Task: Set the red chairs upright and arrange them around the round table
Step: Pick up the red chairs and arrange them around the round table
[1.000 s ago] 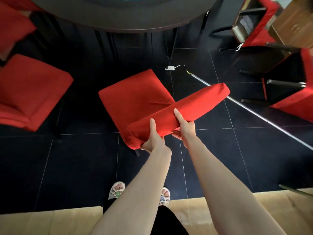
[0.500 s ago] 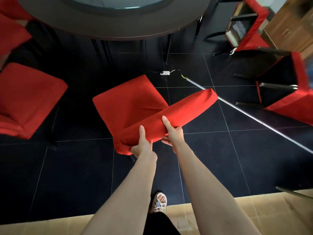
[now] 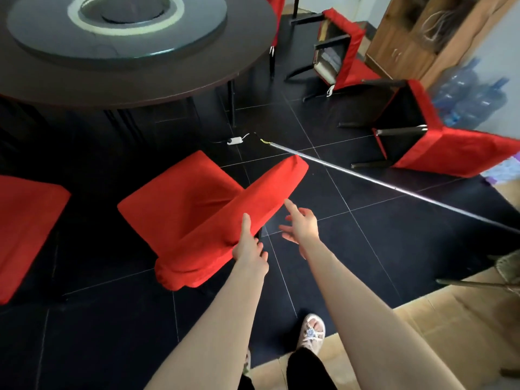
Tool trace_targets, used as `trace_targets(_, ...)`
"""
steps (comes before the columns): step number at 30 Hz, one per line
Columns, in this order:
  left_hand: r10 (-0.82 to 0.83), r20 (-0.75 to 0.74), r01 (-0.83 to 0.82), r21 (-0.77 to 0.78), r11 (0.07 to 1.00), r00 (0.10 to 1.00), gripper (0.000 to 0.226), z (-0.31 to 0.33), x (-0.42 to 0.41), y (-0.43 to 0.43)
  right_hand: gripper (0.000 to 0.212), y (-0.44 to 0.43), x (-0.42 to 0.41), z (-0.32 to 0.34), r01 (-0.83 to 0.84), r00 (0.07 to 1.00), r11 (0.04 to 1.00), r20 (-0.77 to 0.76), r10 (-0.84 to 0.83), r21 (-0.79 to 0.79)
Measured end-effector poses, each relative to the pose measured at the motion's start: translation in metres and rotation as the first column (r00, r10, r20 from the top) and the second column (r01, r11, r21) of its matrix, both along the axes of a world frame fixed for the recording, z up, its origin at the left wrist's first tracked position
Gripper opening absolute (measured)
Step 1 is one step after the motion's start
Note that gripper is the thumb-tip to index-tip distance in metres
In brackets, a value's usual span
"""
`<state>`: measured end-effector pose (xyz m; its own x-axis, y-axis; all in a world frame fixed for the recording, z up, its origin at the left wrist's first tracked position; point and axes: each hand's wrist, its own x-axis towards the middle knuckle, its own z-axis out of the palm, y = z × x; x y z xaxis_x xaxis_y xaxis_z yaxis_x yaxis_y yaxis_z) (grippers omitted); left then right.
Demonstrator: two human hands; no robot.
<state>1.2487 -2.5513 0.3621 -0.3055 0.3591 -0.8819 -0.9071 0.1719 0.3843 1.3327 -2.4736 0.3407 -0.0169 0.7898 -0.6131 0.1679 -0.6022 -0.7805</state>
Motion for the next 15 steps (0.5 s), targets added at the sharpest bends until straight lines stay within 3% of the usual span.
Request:
trace_targets(5,-0.193,-0.18,0.205,0.052,0.977,0.965,0.041,0.015,0.055,0.067,0.068,0.049,0.073,0.024,0.12,0.993,0.987,-0.017,-0.119,0.106)
trace_targets(15,-0.41,-0.34,0.476,0.137,0.869,0.846,0.028,0.057,0.237,0.226,0.05,0.179,0.28,0.074,0.335,0.942,0.908,-0.062,-0.33,0.253)
